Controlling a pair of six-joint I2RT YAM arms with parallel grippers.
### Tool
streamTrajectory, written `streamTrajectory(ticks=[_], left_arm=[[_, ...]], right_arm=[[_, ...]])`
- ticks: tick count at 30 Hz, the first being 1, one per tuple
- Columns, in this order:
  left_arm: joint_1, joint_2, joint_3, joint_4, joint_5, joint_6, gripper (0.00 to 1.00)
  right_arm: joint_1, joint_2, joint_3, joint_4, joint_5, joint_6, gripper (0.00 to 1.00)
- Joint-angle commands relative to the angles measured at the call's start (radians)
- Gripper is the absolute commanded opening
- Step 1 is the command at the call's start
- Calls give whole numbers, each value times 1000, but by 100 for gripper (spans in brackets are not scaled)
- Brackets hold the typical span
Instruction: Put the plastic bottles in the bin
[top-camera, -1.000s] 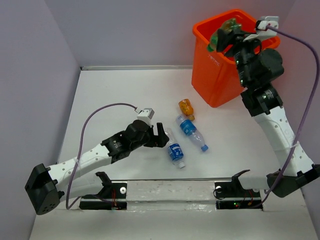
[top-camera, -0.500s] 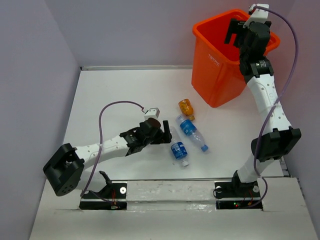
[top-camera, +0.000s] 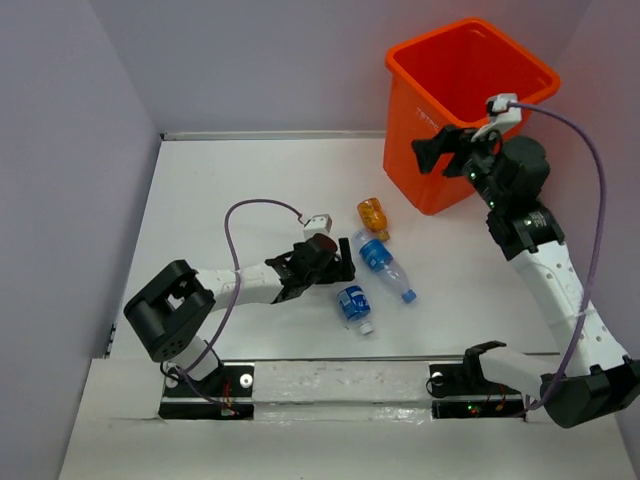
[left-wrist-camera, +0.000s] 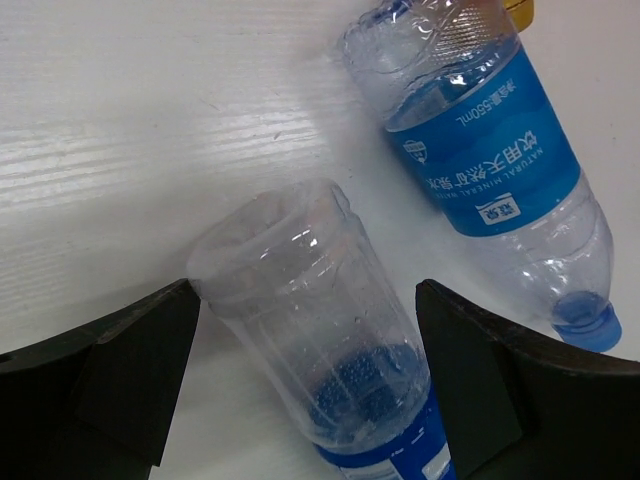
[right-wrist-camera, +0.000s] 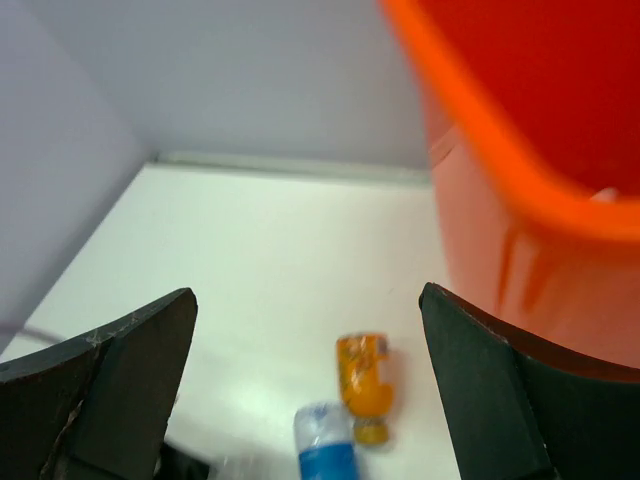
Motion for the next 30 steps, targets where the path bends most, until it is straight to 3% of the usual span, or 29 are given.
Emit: streamTrajectory(ticks=[1,3,6,7,9,18,30], left_arm=[[-6,42,41,73,-53,-7,98],[-6,53,38,79,-65,-6,94],[-5,28,-13,97,-99,-9,77],[-6,15,-13,105,-99,-10,77],[-6,-34,-67,116,-116,-15,61],[-6,-266,-176,139,-126,-47,48],[-6,-521,-208,190,-51,-45,48]], right_arm=[[145,-15,-194,22,-108,36,98],[196,-38,-254,13,-116,40,98],[264,-96,-392,4,-116,60,98],[273,-113,-427,3,-117,71,98],[284,-162,-526,6,-136,112,98],[360,-213,-742,174,-318,301,98],[468,-14,-693,380,-439,358,100]])
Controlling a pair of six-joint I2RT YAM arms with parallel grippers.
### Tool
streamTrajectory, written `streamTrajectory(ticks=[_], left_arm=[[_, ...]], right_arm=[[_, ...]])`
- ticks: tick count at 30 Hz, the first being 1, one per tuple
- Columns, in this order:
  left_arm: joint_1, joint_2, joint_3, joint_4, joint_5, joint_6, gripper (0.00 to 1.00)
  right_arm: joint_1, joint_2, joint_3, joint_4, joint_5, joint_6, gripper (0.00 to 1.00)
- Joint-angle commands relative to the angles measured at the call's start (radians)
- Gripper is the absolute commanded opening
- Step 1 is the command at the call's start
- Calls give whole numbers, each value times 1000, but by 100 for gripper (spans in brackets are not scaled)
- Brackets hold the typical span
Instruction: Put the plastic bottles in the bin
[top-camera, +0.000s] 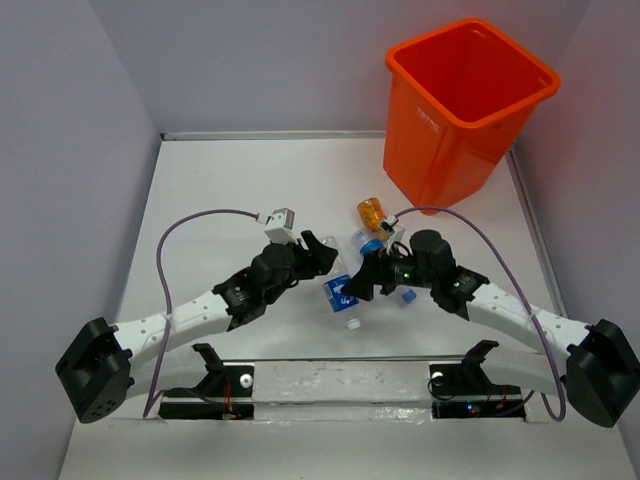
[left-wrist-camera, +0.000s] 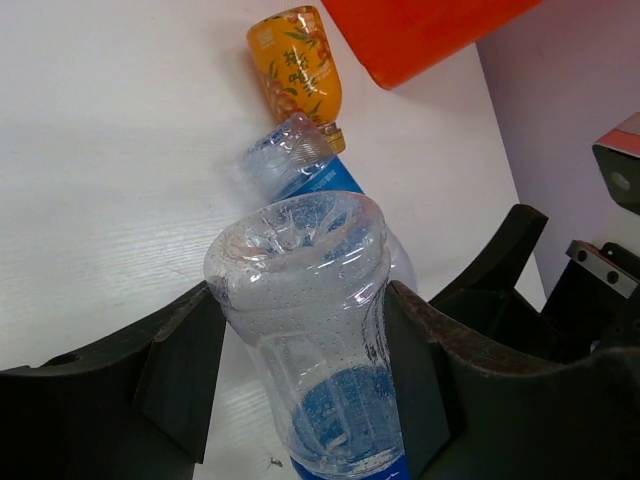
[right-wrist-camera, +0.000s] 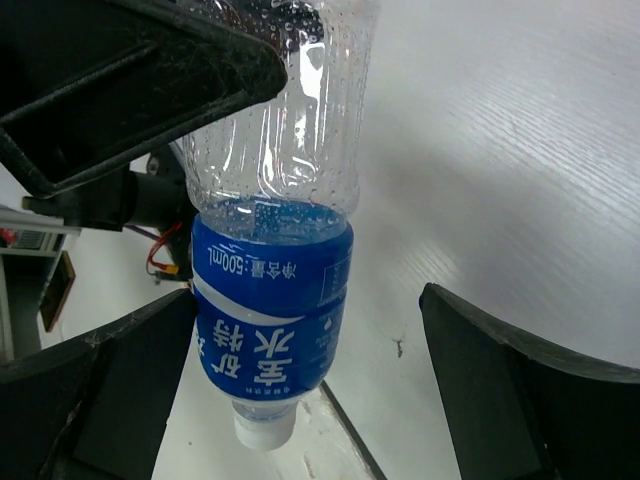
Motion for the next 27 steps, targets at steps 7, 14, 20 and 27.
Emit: streamTrajectory(ticks=[7,14,20,27], left_arm=[[-6,-101,-1,92,47,8,50],[-6,-180,34,4,10,42,94],[-5,-250,151,-182,-69,79,99],[-3,-397,98,-287,-200,-6,99]], right_arm=[[39,134,87,267,-152,84,91],[39,136,134,278,-105,88,47],[39,125,289,108,35,-18,41],[5,93,606,-80,367,-242,39]])
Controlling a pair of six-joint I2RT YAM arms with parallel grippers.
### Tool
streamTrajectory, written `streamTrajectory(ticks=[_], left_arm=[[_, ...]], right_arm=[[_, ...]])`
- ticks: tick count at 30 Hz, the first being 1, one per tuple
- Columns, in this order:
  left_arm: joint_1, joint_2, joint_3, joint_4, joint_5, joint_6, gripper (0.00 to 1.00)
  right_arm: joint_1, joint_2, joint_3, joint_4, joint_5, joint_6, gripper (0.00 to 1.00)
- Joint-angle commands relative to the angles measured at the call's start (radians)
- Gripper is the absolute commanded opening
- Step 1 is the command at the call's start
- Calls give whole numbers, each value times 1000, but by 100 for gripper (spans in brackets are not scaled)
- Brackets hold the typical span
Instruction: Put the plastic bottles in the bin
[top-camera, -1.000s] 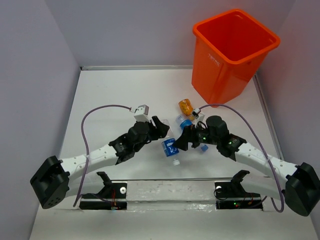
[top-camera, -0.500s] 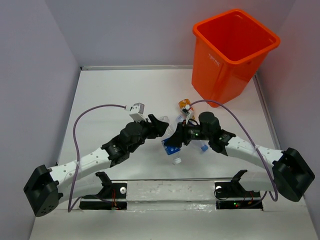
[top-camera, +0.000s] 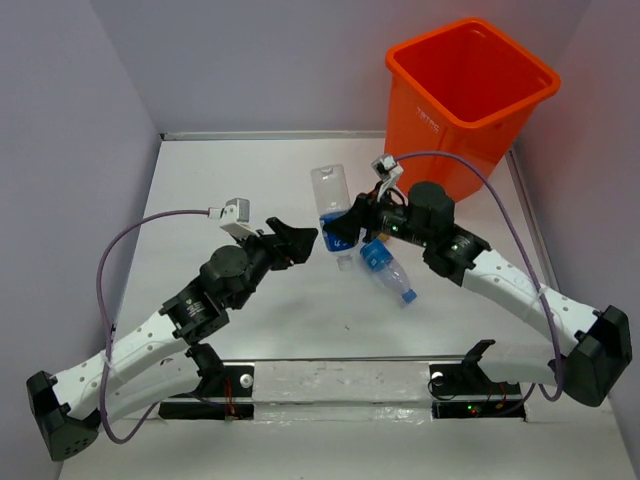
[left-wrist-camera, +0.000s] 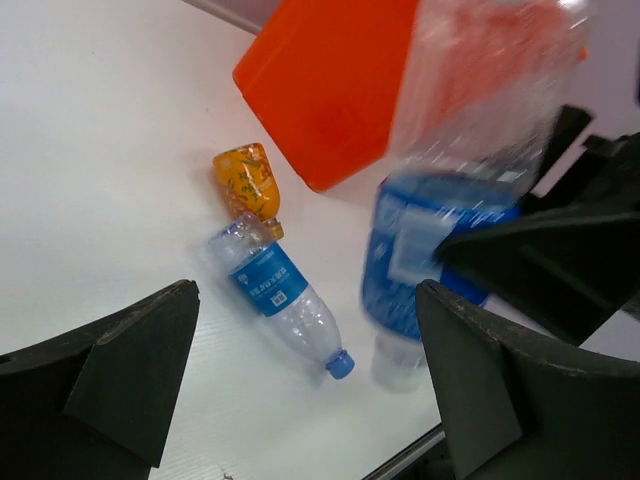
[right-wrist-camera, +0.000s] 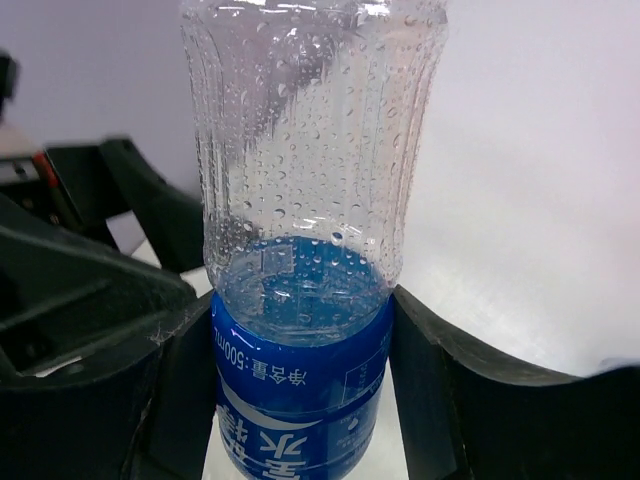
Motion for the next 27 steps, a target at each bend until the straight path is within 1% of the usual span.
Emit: streamTrajectory(ticks=[1,2,3,4,5,6,7,8,9,11,12,13,15,16,17,18,19,20,21,22,23,24,25,26,27], left_arm=[[-3,-64,-53,-32,-100,-55,99],[-3,-64,-63,-23,-91,-61,99],[-3,-46,-71,-17,-83,-65,99],[-3,-33,-75,-15,-74,-71,99],[-3,-18,-81,-10,-51,-82,99],[-3,14,-83,0,-40,-90,99],[-3,30,-86,12,-23,-96,99],[-3,46,-92,25,9,-104,99],[-3,79,-95,45,23,-108,99],[-3,108,-98,63,52,-116,99],[-3,138,-98,81,57,-121,99],[-3,152,-95,91,64,-122,99],[-3,209,-88,130,75,-124,99],[-5,232,-80,144,80,-125,99],[-5,260,-59,158,92,-124,99],[-5,322,-43,175,99,-125,99],[-5,352,-26,180,106,-118,99],[-5,384,6,183,119,-115,99],[-5,437,18,184,123,-113,99],[-5,462,32,195,130,-114,99],[-5,487,52,204,139,-114,99],[-5,528,61,219,144,-116,99],[-5,548,72,224,147,-118,99],[-5,570,95,230,158,-116,99],[-5,615,110,230,164,-111,99]], right_arm=[[-34,-43,290,-148,293,-220,39],[-45,-43,340,-167,342,-220,39],[-45,-31,388,-181,457,-283,39],[-60,-17,438,-199,512,-318,38],[-80,0,542,-207,578,-352,38],[-100,50,599,-225,694,-422,38],[-128,80,657,-235,729,-452,38],[-198,110,761,-242,760,-499,38],[-239,168,806,-242,804,-512,38],[-327,228,882,-247,809,-518,38],[-402,256,935,-247,809,-524,38],[-436,309,955,-247,808,-523,38],[-516,356,989,-250,788,-501,39],[-533,377,997,-253,783,-489,42],[-547,414,1011,-271,772,-454,53],[-560,429,1024,-282,743,-431,61],[-571,446,1058,-298,740,-419,72],[-583,477,1081,-310,737,-412,90],[-584,491,1107,-321,735,-418,94],[-584,502,1132,-350,723,-424,97],[-584,512,1179,-371,709,-421,99],[-584,508,1192,-397,680,-415,99],[-584,494,1186,-402,665,-408,99],[-584,473,1145,-405,642,-395,99],[-584,416,1112,-407,584,-353,99]])
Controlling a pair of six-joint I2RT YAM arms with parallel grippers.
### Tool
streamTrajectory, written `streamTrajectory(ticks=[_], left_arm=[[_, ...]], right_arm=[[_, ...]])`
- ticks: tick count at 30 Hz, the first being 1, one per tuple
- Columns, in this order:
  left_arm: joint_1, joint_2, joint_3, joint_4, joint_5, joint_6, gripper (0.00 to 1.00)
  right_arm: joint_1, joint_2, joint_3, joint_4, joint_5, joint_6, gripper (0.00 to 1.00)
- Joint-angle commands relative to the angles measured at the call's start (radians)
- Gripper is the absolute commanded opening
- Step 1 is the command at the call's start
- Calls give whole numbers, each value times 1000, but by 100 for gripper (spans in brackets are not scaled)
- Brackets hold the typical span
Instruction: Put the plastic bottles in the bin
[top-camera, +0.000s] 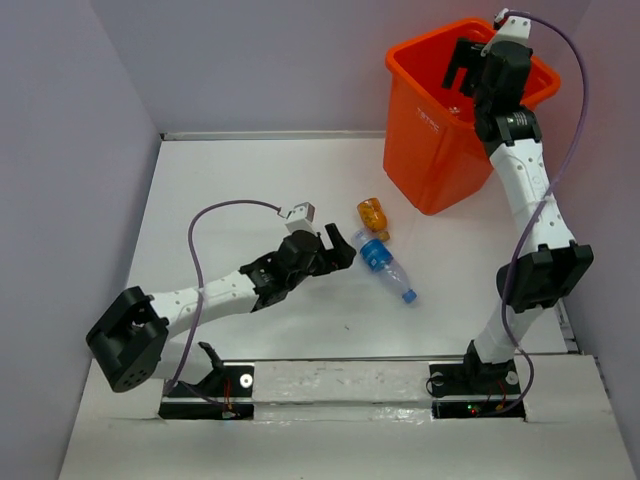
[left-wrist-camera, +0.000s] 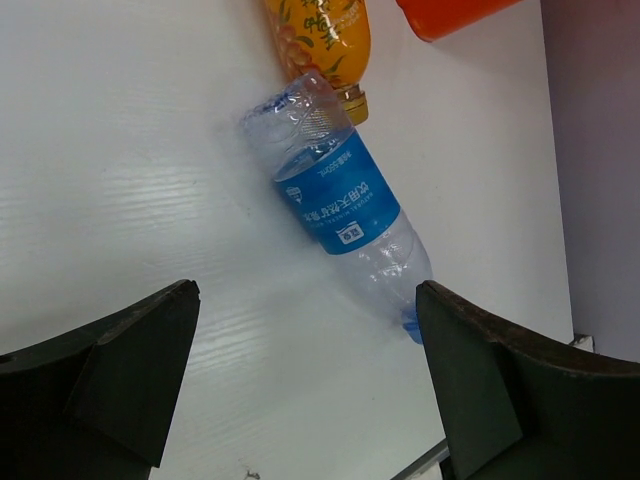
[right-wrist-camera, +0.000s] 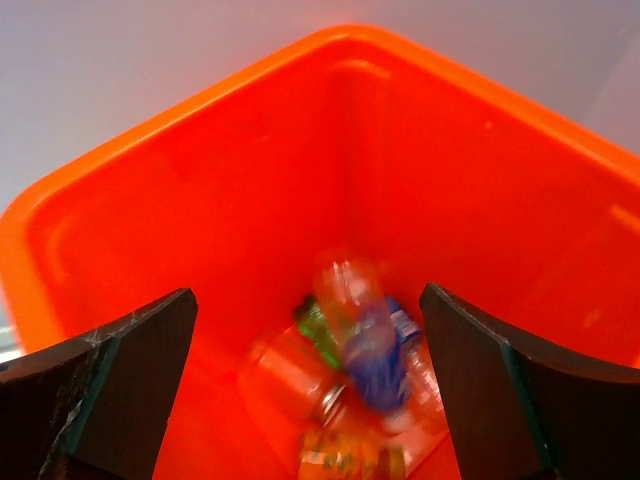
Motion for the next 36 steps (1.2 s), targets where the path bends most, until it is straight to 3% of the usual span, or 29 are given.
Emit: streamTrajectory(ticks=[1,3,10,13,23,29,36], left_arm=[[-5,90,105,81,33,9,99],[-5,162,154,75,44,20,99],[-5,363,313,21,22,39,99],[-5,452,410,-16,4,42,99],[-3,664,545,-63,-36,72,98],[5,681,505,-47,-89,69,76],[15,606,392,13,-114,92,64]], right_arm=[[3,-192,-16,-10,-160,98,99],[32,-304,-164,11,-264,167,96],[227,-608,-758,192,-344,215,94],[242,-678,-899,200,-378,240,94],[251,-674,-1048,197,-413,272,94],[251,-576,-1052,198,-381,263,94],[251,-378,-1010,200,-289,214,96]])
